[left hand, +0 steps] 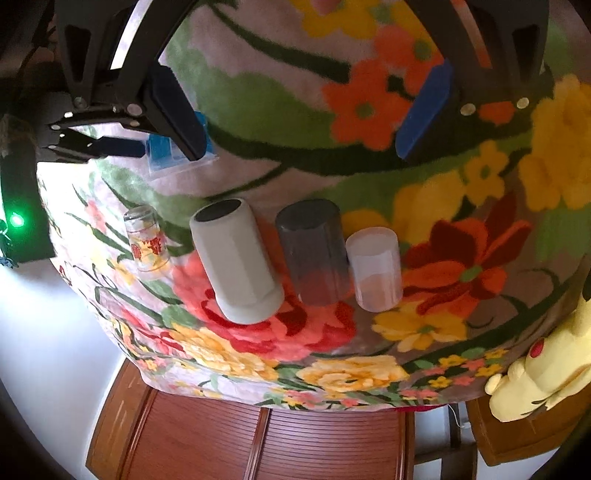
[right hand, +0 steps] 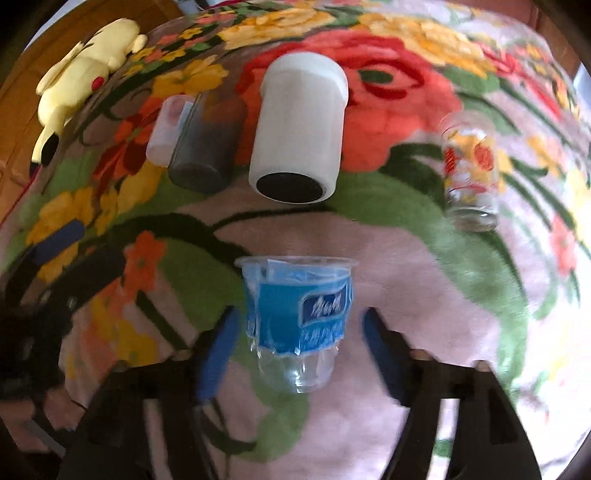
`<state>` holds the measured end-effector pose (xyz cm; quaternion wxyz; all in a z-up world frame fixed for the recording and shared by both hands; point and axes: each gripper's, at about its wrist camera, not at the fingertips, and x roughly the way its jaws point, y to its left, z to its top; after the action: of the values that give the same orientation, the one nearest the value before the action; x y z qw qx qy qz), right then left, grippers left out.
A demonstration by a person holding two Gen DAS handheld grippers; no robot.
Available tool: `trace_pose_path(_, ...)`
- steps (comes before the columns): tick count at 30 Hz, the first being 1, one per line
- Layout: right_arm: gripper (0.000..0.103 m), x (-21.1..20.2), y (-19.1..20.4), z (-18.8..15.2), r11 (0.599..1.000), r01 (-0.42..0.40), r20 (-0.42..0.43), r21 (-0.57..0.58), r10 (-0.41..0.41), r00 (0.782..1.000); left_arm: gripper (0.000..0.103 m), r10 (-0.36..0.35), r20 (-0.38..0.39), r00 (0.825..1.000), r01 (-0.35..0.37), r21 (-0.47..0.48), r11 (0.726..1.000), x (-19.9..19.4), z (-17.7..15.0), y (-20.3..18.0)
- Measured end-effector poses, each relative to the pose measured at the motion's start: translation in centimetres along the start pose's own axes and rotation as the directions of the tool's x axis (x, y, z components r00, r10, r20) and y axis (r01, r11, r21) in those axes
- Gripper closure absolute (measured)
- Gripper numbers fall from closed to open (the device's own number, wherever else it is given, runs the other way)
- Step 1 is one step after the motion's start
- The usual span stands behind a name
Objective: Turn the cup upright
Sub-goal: 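Lift the blue-labeled cup with the right tool while the left tool approaches it, then grasp the cup with the left tool while the right tool releases it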
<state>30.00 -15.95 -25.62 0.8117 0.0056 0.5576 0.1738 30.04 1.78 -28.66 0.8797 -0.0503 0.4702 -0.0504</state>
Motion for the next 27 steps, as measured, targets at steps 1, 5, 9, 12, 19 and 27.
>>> trace_pose_path(1,0.019,-0.6,-0.3,-0.2,1.0,0.0,0.019,0.003,0.0,1.0,0.002,-0.004,-0.001,1.0,0.004,0.002,1.0,0.0,0.0,-0.1)
trace_pose_path(5,0.01,-2.9,-1.7,-2.0,0.999,0.022,0.064,-0.05,-0.018,0.998,0.003,-0.038,-0.014,0.999,0.038,0.027,0.999,0.0,0.2,-1.1)
trace_pose_path(9,0.003,-4.1,-3.5,-4.1,0.984,0.164,0.168,-0.063,-0.151,0.974,0.013,-0.099,-0.06,0.993,0.102,0.049,0.994,0.5,0.4,-2.2)
trace_pose_path(12,0.001,-3.4,-4.8,-4.8,0.98,0.198,0.185,-0.026,-0.19,0.964,0.016,-0.134,-0.119,0.984,0.141,0.052,0.989,1.2,0.8,-3.0)
trace_pose_path(19,0.0,-0.6,-6.7,-3.0,0.983,0.182,0.182,0.029,-0.184,0.966,0.023,-0.164,-0.269,0.949,0.206,0.133,0.969,3.6,3.2,-6.6)
trace_pose_path(27,0.0,1.2,-6.3,-6.2,0.989,0.115,0.19,0.091,-0.13,0.973,0.023,-0.237,-0.494,0.837,0.248,-0.044,0.968,10.4,7.2,-7.8)
